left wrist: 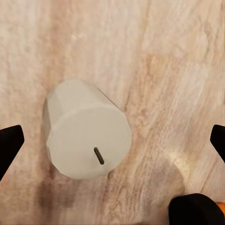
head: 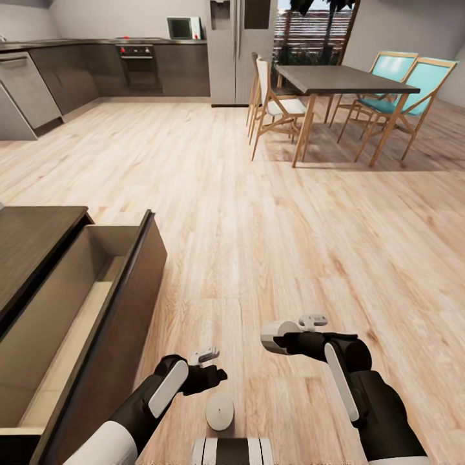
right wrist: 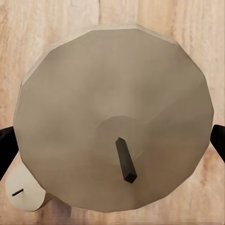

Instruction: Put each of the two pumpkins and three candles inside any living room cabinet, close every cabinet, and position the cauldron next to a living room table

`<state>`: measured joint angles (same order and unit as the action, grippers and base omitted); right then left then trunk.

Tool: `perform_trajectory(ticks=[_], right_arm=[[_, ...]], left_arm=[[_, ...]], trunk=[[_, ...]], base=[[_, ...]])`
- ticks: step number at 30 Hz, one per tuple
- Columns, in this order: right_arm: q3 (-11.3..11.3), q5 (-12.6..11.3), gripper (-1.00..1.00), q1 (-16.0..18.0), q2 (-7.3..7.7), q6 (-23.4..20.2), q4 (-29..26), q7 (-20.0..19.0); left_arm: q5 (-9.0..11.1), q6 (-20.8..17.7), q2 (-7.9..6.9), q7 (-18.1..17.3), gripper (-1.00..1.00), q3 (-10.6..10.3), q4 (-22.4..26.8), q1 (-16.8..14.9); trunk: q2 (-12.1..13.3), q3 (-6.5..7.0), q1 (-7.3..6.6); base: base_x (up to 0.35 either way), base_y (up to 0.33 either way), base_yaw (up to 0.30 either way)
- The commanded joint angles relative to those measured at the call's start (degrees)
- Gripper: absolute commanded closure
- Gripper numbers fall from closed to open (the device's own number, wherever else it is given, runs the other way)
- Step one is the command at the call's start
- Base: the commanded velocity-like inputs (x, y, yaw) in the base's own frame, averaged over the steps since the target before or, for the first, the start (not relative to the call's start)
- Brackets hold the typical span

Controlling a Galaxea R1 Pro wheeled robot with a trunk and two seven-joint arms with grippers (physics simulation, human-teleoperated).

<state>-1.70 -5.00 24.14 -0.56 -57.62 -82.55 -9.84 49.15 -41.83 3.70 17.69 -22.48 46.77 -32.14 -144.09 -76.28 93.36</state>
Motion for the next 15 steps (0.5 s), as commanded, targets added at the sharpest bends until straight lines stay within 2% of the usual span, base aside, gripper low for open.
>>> perform_trajectory(ticks=[1,7,15], right_arm=[[0.02,-0.54,1.0,0.03,-0.01,-0.5,-0.3,0.27],[0.03,-0.54,1.0,0.03,-0.01,-1.08,-0.86,-1.19],[0.11,-0.53,1.0,-0.05,0.03,-1.45,-2.42,-7.73]], left_arm=[[0.6,-0.08,-0.01,0.57,-1.0,-0.11,0.07,-0.03],[0.59,-0.09,-0.03,0.59,-1.0,-0.15,0.12,-0.03],[0.69,0.19,0.58,0.6,-1.0,-0.56,0.13,-0.03]], trunk=[[-0.03,-0.27,0.01],[-0.11,-1.6,0.17],[-0.22,-3.37,0.37]], base=[[0.0,0.0,0.0],[0.0,0.0,0.0],[0.0,0.0,0.0]])
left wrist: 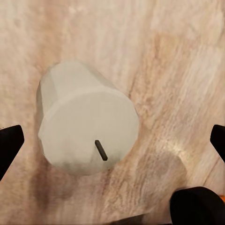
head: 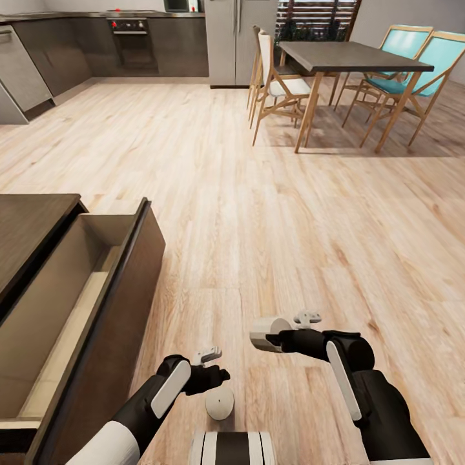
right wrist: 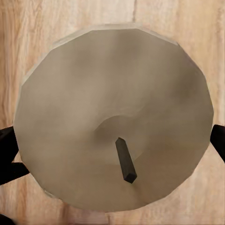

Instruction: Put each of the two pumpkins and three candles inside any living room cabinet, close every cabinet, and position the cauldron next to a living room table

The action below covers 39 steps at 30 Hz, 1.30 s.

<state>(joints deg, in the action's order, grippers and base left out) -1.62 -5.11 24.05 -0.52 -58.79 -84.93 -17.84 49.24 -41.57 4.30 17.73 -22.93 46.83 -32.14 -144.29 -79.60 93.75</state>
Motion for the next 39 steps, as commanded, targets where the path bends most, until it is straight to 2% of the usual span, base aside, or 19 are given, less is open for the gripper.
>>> perform_trajectory(ticks=[1,6,9,13,20,31,34,39], right_arm=[[0.03,-0.42,1.0,0.01,-0.01,-0.28,-0.05,-0.89],[0.04,-0.27,1.0,-0.45,-0.01,-0.21,-0.1,-7.81],[0.04,-0.21,1.0,-0.61,-0.01,-0.19,-0.08,-9.25],[0.04,-0.13,1.0,-0.67,-0.01,-0.19,0.0,-9.7],[0.04,0.01,1.0,-0.67,-0.01,-0.11,0.03,-9.75],[0.03,0.01,1.0,-0.67,-0.01,-0.1,0.03,-9.76],[0.04,0.06,1.0,-0.67,-0.01,-0.1,0.06,-9.76],[0.04,0.05,1.0,-0.67,-0.01,-0.1,0.03,-9.76]], left_arm=[[0.59,-0.04,0.05,0.55,-1.0,-0.13,0.05,-0.03],[0.59,0.1,0.2,0.55,-1.0,-0.25,0.09,-0.03],[0.57,0.16,0.39,0.55,-1.0,-0.3,0.13,-0.03],[0.44,0.19,0.55,0.58,-1.0,-0.35,0.34,-0.03],[0.41,0.29,0.62,0.62,-1.0,-0.36,0.37,-0.03],[0.22,1.0,0.62,0.7,-1.0,-0.27,0.54,-0.03],[0.17,1.16,0.62,0.78,-1.0,-0.27,0.54,-0.02],[0.26,1.4,0.68,4.68,-1.0,-0.12,1.15,-0.02]], trunk=[[-0.03,-0.27,0.01],[-0.1,-1.37,0.14],[-0.14,-2.04,0.22],[-0.19,-2.93,0.32],[-0.19,-2.93,0.32],[-0.34,-5.36,0.6],[-0.34,-5.36,0.6],[-0.34,-5.36,0.6]], base=[[0.0,0.0,0.0],[0.0,0.0,0.0],[0.0,0.0,0.0],[0.0,0.0,0.0],[0.0,0.0,0.0],[0.0,0.0,0.0],[0.0,0.0,0.0],[0.0,0.0,0.0]])
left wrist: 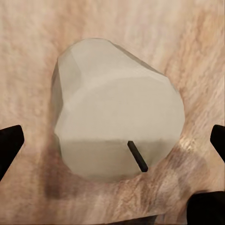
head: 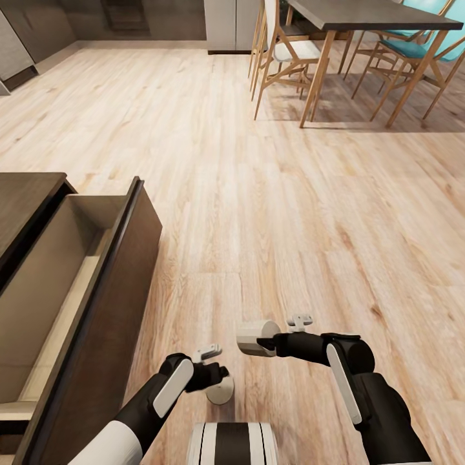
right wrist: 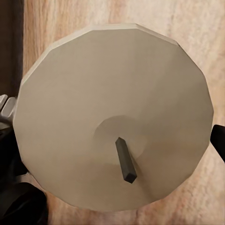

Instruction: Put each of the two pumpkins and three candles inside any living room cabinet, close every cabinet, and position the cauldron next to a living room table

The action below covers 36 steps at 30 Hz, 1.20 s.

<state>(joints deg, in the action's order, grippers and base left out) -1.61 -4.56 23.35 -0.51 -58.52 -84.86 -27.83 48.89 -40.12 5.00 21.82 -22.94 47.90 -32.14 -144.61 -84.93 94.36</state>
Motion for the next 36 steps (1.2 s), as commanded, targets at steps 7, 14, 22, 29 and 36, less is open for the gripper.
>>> perform_trajectory(ticks=[7,14,22,29,36], right_arm=[[0.03,-0.54,1.0,0.03,-0.01,-0.37,-0.04,0.23],[0.03,-0.54,1.0,0.03,-0.01,-0.38,-0.12,0.23],[0.03,-0.73,1.0,0.0,0.0,-0.37,-0.15,0.15],[0.93,-0.83,1.0,-1.96,1.31,-0.19,-3.0,-10.7],[5.9,-0.75,1.0,-2.39,5.3,0.08,-3.62,-27.79]], left_arm=[[0.69,0.53,0.09,2.02,-1.0,-0.07,0.76,-0.01],[0.75,0.6,0.6,2.04,-1.0,-0.13,0.82,-0.01],[0.76,2.04,1.1,2.0,-1.0,-0.18,0.81,0.04],[0.76,2.66,1.15,2.0,-1.0,-0.25,0.79,0.06],[0.79,2.68,1.19,2.0,-1.0,-0.26,0.79,0.06]], trunk=[[-0.02,-0.04,-0.01],[-0.08,-1.14,0.12],[-0.1,-1.37,0.15],[-0.14,-2.03,0.22],[-0.14,-2.03,0.22]], base=[[0.0,0.0,0.0],[0.0,0.0,0.0],[0.0,0.0,0.0],[0.0,0.0,0.0],[0.0,0.0,0.0]])
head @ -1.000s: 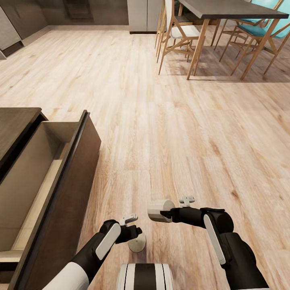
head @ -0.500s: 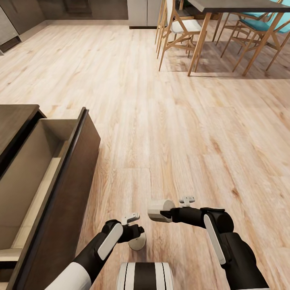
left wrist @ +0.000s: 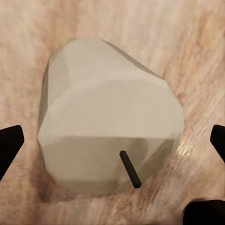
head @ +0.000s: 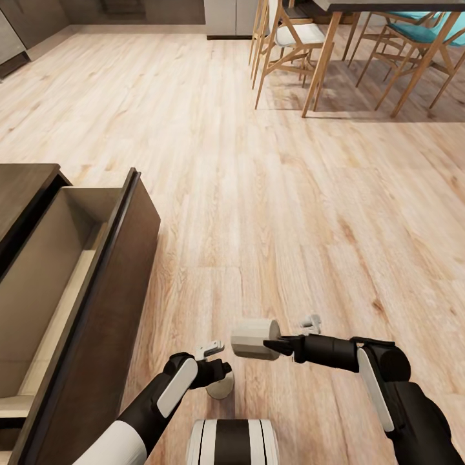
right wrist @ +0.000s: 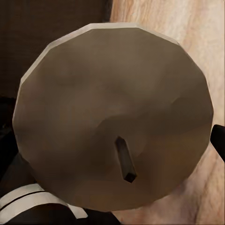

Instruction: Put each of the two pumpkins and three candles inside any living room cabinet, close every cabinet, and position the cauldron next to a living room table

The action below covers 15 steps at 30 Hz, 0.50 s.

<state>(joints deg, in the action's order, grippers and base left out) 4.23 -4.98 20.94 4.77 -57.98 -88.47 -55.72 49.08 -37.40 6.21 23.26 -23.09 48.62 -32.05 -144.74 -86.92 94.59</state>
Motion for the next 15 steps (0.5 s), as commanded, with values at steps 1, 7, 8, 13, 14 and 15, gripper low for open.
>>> perform_trajectory(ticks=[1,7,8,13,14,15], right_arm=[[0.81,-0.25,1.0,0.0,0.16,-0.43,-0.01,-1.22],[2.17,-0.19,1.0,-0.02,0.41,-0.37,-0.03,-3.62],[2.21,-0.2,1.0,-0.02,0.43,-0.37,-0.03,-3.71],[2.17,-0.17,1.0,-0.03,0.43,-0.38,0.04,-5.37],[2.15,-0.15,1.0,-0.03,0.42,-0.38,0.08,-5.53],[2.13,-0.14,1.0,-0.03,0.42,-0.38,0.1,-5.63]], left_arm=[[0.6,-0.04,0.0,0.56,-1.0,-0.12,0.07,-0.03],[0.64,-0.04,0.03,0.56,-1.0,-0.12,0.07,-0.03],[0.65,-0.04,0.03,0.56,-1.0,-0.12,0.07,-0.03],[0.65,-0.04,0.03,0.55,-1.0,-0.12,0.09,-0.03],[0.66,-0.04,0.03,0.55,-1.0,-0.12,0.12,-0.03],[0.64,-0.04,0.03,0.56,-1.0,-0.12,0.13,-0.03]], trunk=[[-0.01,-0.04,-0.01],[-0.01,-0.04,-0.01],[-0.01,-0.04,-0.01],[-0.01,-0.04,-0.01],[-0.01,-0.04,-0.01],[-0.01,-0.04,-0.01]], base=[[0.0,0.0,0.0],[0.0,0.0,0.0],[0.0,0.0,0.0],[0.0,0.0,0.0],[0.0,0.0,0.0],[0.0,0.0,0.0]])
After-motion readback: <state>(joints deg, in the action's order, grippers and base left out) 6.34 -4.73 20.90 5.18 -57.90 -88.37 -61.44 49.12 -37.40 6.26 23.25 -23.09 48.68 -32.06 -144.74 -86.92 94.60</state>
